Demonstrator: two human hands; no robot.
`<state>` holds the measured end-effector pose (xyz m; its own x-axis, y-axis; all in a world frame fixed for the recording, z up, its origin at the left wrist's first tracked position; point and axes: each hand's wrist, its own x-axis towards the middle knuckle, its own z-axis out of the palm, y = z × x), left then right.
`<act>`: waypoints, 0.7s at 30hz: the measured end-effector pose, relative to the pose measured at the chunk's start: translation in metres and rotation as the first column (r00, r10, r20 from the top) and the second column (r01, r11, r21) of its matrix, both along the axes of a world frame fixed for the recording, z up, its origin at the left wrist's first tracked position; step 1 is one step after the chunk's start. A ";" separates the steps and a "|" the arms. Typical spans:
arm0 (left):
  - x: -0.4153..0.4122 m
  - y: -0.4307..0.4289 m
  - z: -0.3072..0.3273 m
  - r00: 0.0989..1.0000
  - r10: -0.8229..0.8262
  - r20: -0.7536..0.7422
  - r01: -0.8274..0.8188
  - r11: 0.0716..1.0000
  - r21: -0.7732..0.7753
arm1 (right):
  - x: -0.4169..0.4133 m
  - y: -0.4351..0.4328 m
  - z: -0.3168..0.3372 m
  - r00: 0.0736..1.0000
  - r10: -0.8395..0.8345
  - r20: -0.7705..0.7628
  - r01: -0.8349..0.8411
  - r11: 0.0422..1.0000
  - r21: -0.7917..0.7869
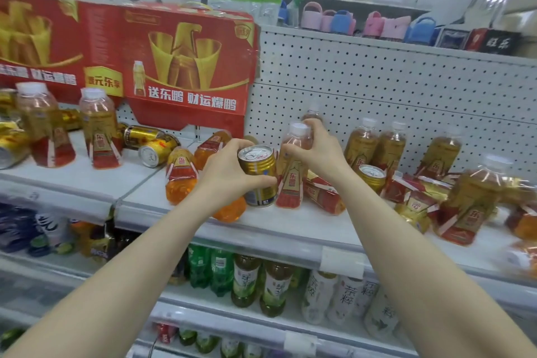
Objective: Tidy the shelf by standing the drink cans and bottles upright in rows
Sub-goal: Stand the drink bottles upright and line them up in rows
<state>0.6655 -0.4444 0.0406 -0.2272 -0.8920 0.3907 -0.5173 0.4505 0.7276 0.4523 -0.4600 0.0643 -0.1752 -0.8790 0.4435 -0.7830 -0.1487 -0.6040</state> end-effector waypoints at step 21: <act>-0.051 0.041 -0.024 1.000 -0.001 0.006 0.001 0.998 0.057 | -0.147 0.032 -0.042 0.950 -0.295 -0.097 0.311 0.893 0.327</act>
